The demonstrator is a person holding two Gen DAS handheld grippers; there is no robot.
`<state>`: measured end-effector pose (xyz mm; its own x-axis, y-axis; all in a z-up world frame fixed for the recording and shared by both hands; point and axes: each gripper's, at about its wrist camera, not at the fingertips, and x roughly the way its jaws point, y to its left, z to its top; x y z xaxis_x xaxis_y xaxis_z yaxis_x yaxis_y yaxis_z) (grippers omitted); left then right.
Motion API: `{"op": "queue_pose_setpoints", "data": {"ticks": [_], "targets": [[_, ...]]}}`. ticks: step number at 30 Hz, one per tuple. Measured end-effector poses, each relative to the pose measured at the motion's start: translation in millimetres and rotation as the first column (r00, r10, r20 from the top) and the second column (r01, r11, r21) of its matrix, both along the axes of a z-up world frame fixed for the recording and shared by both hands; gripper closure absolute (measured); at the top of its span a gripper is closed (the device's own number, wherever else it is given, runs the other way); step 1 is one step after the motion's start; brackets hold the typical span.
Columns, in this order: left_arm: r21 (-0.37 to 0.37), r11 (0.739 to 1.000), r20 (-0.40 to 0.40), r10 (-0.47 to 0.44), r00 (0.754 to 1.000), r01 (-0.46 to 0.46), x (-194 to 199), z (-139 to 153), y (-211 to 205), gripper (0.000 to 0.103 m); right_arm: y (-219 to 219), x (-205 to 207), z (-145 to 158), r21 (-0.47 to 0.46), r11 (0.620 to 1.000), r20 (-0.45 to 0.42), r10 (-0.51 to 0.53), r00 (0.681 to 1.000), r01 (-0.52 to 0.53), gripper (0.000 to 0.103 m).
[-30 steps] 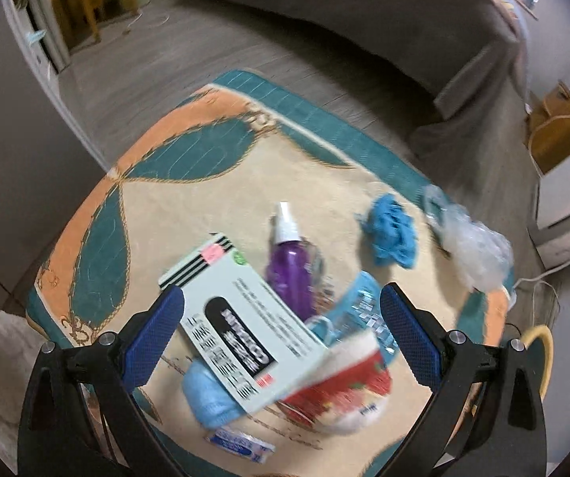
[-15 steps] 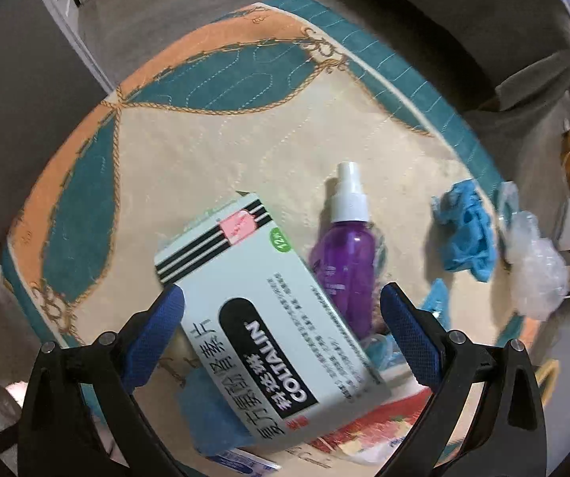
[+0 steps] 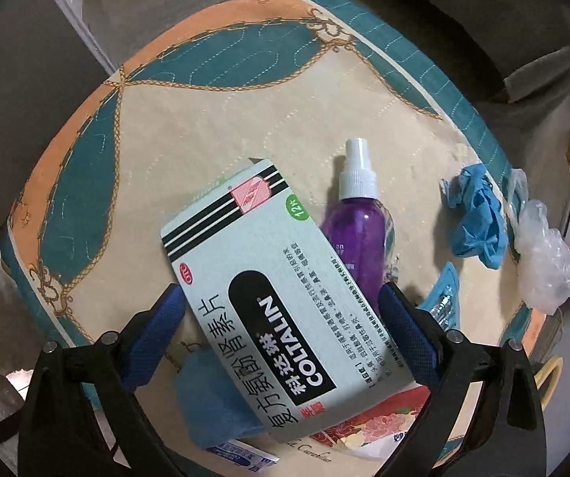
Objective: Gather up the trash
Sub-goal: 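Grasp the white COLTALIN medicine box with the right tool, then grasp the second blue face mask with the left tool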
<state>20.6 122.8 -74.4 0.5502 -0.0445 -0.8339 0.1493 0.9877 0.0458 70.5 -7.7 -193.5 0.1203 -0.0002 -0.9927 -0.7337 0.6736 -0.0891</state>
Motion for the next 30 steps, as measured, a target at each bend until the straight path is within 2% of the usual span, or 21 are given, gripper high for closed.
{"op": "queue_pose_setpoints", "data": {"ticks": [7,18,24,30], "targets": [[0.011,1.0,-0.001,0.005,1.0,-0.005,2,-1,-4,0.007,-15,-6,16,0.032,0.999,0.011,-0.037,0.999,0.037,0.024],[0.03,1.0,0.002,-0.007,1.0,0.007,-3,0,-20,0.007,-55,-21,74,0.179,0.972,0.082,-0.168,0.982,0.151,0.026],[0.048,0.997,-0.014,-0.063,0.998,0.064,-14,-18,-52,0.007,-90,-17,113,0.218,0.943,0.139,-0.285,0.949,0.251,0.026],[0.052,0.977,-0.081,-0.2,0.976,0.205,-27,-67,-116,0.007,-146,-12,129,0.26,0.889,0.159,-0.426,0.891,0.378,0.026]]}}
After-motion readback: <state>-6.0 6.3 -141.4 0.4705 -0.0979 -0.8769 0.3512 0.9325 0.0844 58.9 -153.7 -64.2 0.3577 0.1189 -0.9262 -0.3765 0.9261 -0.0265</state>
